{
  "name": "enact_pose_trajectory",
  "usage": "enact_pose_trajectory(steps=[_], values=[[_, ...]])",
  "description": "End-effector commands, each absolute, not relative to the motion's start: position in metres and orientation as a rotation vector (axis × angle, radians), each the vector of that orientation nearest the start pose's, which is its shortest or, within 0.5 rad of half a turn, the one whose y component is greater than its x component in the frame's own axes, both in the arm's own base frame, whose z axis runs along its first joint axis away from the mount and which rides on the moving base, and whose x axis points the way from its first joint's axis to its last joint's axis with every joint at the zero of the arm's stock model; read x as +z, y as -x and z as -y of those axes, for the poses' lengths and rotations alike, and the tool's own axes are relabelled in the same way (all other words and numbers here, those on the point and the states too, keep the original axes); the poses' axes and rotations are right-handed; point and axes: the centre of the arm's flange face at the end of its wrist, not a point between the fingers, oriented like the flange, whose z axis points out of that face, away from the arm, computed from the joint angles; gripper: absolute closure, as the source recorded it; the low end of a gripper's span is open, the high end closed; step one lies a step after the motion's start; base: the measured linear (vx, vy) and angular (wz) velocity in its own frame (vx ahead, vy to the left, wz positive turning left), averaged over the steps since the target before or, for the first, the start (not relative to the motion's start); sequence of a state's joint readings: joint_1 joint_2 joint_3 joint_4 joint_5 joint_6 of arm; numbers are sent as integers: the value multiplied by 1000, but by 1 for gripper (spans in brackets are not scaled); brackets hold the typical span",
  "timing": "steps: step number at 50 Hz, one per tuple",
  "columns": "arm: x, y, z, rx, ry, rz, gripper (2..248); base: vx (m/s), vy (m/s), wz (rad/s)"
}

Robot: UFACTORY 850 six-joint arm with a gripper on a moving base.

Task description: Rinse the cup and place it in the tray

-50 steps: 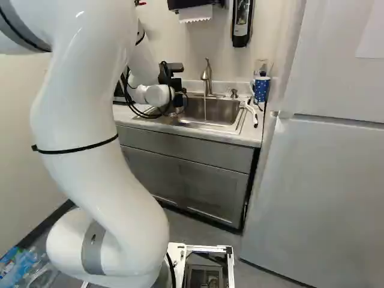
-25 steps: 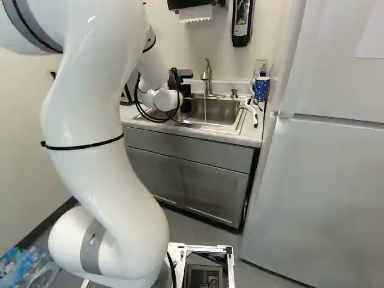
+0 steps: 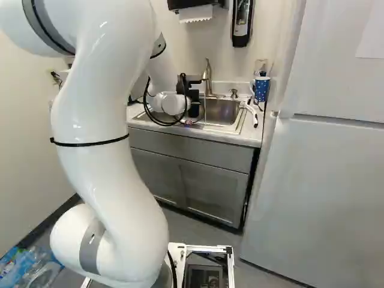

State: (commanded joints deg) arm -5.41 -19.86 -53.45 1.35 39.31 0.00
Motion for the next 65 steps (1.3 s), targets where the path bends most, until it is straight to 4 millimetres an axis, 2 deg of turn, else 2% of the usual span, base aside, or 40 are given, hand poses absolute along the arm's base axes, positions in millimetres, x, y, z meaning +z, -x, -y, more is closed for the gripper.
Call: enact_pose_trajectory(steps=[26, 65], values=[[434, -578, 97, -1988, 2551, -247, 125, 0, 0, 0], [434, -578, 97, -1988, 2551, -247, 125, 0, 0, 0]])
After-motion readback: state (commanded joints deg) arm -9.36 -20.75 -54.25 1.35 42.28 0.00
